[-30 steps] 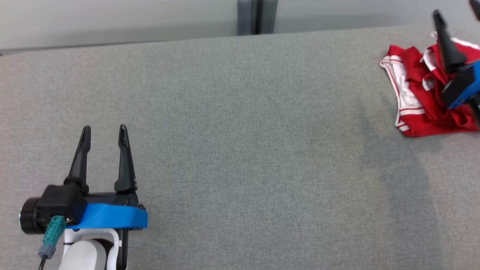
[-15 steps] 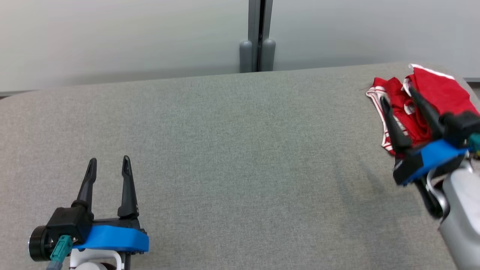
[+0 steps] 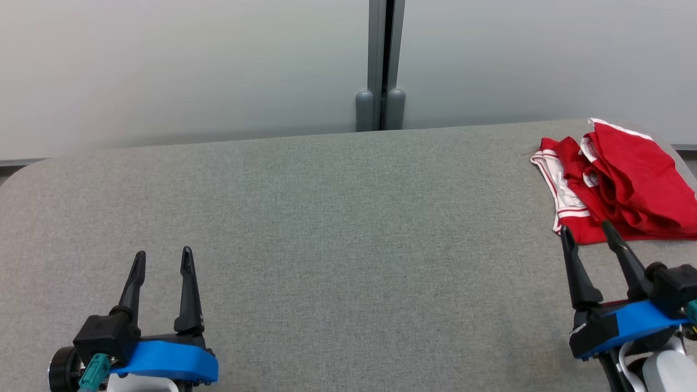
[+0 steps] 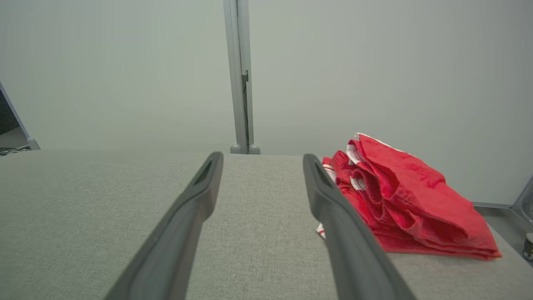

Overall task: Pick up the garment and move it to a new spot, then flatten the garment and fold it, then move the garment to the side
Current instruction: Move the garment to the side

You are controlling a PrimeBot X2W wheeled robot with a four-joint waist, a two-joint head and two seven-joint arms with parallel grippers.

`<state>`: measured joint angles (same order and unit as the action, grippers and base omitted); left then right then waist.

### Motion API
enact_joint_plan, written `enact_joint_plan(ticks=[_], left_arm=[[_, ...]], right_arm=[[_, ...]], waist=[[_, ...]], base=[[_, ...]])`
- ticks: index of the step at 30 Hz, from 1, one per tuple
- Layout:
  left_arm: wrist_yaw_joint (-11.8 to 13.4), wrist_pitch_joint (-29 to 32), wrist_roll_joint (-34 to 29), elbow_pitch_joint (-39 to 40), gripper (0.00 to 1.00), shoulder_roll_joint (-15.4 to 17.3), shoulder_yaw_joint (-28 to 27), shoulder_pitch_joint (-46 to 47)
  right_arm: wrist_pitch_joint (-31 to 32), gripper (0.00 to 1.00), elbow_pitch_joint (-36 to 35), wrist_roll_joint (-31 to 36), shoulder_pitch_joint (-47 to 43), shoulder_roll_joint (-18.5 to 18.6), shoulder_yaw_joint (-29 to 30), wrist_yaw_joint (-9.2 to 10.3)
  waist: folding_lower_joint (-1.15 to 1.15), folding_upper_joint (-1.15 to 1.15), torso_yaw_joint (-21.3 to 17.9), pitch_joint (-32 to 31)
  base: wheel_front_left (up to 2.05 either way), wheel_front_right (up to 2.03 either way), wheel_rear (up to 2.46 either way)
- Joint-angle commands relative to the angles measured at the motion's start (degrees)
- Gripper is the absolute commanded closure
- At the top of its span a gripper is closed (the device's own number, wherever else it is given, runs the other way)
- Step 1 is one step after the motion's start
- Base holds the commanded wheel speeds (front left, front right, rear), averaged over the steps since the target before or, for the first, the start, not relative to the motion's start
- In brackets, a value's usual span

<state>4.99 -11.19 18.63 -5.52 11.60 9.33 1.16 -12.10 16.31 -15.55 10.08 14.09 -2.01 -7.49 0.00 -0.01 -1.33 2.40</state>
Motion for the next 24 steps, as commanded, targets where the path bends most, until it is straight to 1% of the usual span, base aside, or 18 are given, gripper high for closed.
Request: enact_joint_plan(ticks=[1, 8, 13, 18, 24], left_arm=[[0.1, -0.2, 0.1, -0.2, 0.00, 0.1, -0.2, -0.7], [0.5, -0.1, 0.6, -0.3, 0.00, 0.4, -0.2, -2.0], [1.1, 0.5, 0.3, -0.5, 0.00, 0.8, -0.1, -2.4], [1.5, 0.7, 0.4, -0.5, 0.00, 1.1, 0.0, -2.6], [1.5, 0.6, 0.5, -0.5, 0.00, 1.2, 0.3, -2.1]], right_arm=[[0.6, 0.00, -1.8, 0.9, -2.3, -0.9, 0.8, -0.01], [4.5, 0.00, -10.6, 4.5, -9.5, -6.2, 3.7, -0.01], [6.4, 0.00, -14.6, 6.0, -12.0, -9.4, 5.1, -0.01], [7.8, 0.00, -15.5, 6.5, -12.4, -10.8, 6.3, -0.01], [8.5, 0.00, -15.6, 6.8, -12.0, -11.2, 7.2, -0.01]], waist=[[0.00, 0.01, 0.1, -0.4], [0.00, 0.01, 0.7, -1.8], [0.00, 0.01, 0.8, -2.4], [0.00, 0.01, 0.9, -2.4], [0.00, 0.01, 1.1, -2.4]], base=[[0.00, 0.00, 0.00], [0.00, 0.00, 0.00], [0.00, 0.00, 0.00], [0.00, 0.00, 0.00], [0.00, 0.00, 0.00]])
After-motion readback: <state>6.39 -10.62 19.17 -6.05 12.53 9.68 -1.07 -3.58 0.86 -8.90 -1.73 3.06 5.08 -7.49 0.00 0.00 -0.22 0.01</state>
